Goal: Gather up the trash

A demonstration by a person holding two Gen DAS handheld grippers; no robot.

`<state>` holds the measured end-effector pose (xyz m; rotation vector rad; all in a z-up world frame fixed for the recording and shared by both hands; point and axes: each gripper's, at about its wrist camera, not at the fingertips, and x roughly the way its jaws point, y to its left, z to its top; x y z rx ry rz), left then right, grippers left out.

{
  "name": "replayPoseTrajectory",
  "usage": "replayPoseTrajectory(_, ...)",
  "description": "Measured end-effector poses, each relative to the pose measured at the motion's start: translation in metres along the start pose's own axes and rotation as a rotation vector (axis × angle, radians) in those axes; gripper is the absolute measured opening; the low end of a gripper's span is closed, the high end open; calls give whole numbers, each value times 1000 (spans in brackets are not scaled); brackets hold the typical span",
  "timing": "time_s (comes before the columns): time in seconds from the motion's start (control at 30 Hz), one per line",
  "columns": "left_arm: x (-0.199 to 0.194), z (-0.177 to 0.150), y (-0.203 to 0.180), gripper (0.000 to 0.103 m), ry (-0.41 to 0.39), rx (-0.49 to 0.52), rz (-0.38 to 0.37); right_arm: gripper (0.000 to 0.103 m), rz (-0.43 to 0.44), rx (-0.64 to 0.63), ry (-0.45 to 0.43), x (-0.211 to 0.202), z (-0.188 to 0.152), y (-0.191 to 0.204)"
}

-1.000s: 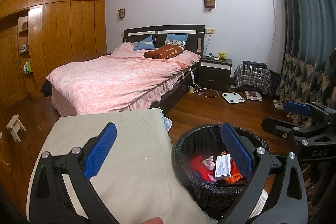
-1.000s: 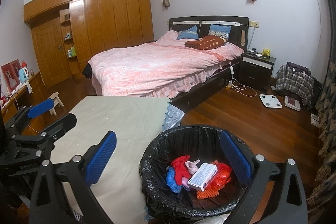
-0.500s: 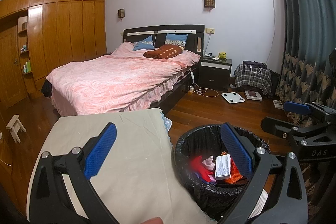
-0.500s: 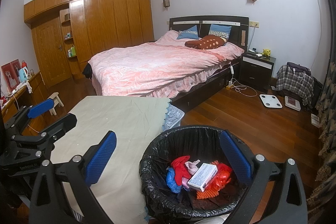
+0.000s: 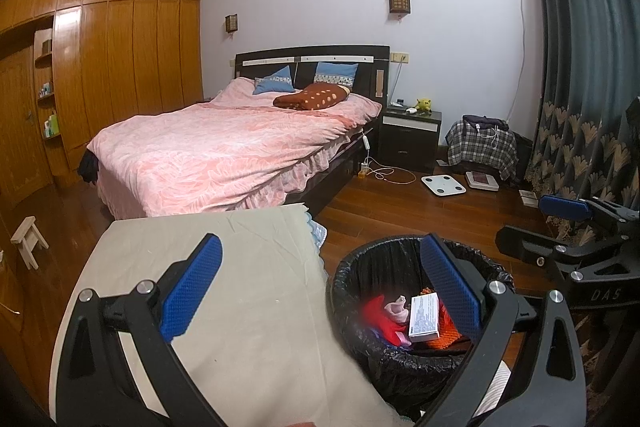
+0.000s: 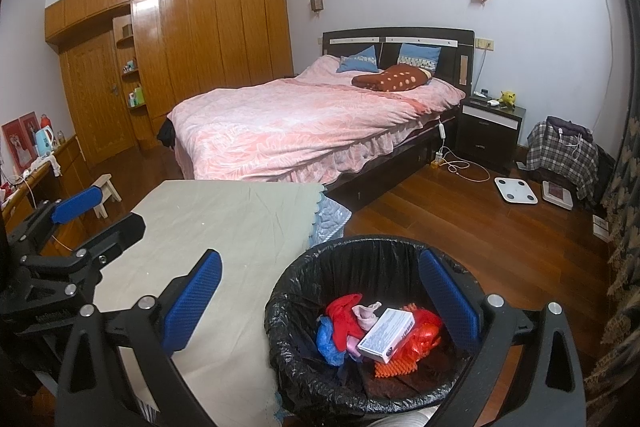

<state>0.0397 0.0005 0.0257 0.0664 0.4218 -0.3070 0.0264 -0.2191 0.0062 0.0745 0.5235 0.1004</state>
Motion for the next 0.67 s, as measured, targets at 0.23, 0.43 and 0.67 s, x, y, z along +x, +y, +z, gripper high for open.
replayPoseTrajectory(0.23,0,0,0,97,0,-1,-1,97,0,2,6,4,-6,-3)
replayPoseTrajectory(0.43,0,0,0,97,1,0,0,97,-1,3,6,5,-8,-4)
replayPoseTrajectory(0.67,2,-2,-2,97,3,1,-1,97,0,2,5,5,-7,-4)
